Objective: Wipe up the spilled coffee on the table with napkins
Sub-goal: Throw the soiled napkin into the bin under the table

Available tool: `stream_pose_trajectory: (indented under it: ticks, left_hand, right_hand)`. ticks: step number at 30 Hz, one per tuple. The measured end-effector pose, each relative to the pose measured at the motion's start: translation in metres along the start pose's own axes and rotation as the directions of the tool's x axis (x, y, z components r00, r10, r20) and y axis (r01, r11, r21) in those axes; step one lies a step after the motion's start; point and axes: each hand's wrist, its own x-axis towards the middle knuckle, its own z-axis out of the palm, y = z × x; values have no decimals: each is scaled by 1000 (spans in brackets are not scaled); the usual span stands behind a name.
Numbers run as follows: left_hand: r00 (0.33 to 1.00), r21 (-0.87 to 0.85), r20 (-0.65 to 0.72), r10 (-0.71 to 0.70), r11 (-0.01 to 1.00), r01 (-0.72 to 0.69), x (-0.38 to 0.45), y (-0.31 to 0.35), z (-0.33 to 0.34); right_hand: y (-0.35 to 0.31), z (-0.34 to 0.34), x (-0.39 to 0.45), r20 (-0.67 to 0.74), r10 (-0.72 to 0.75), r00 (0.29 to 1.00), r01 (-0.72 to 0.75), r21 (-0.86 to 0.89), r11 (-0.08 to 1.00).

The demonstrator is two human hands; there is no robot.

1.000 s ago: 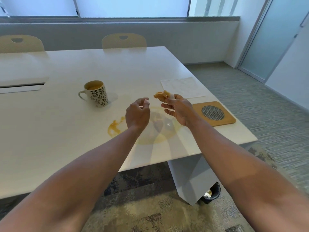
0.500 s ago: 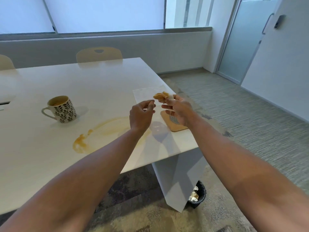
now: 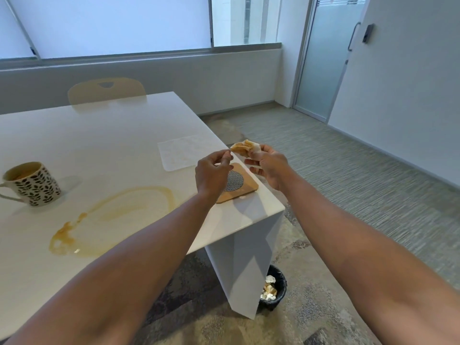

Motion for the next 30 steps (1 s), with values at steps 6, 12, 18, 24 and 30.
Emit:
stream_pose_trajectory:
  ticks: [6, 12, 18, 24, 30]
  left_hand:
    - [998, -49, 49, -30, 998, 32, -1, 2, 43]
    - [990, -130, 110, -85, 986, 100, -4, 1, 90]
    - [961, -226, 164, -221, 940, 254, -9, 3, 134]
    - [922, -299, 187, -339, 874, 382, -19, 3, 167]
    - [868, -315, 205, -452, 809, 496, -25, 1, 197]
  right_hand:
    - [-1, -37, 6, -59, 9, 998, -9, 6, 1000]
    - [4, -74, 12, -111, 29, 993, -26, 21, 999]
    - [12, -112, 18, -160, 44, 986, -44, 2, 999]
    - [22, -142, 20, -175, 64, 982, -68, -16, 998]
    - [34, -166, 18, -190, 96, 977, -101, -13, 995]
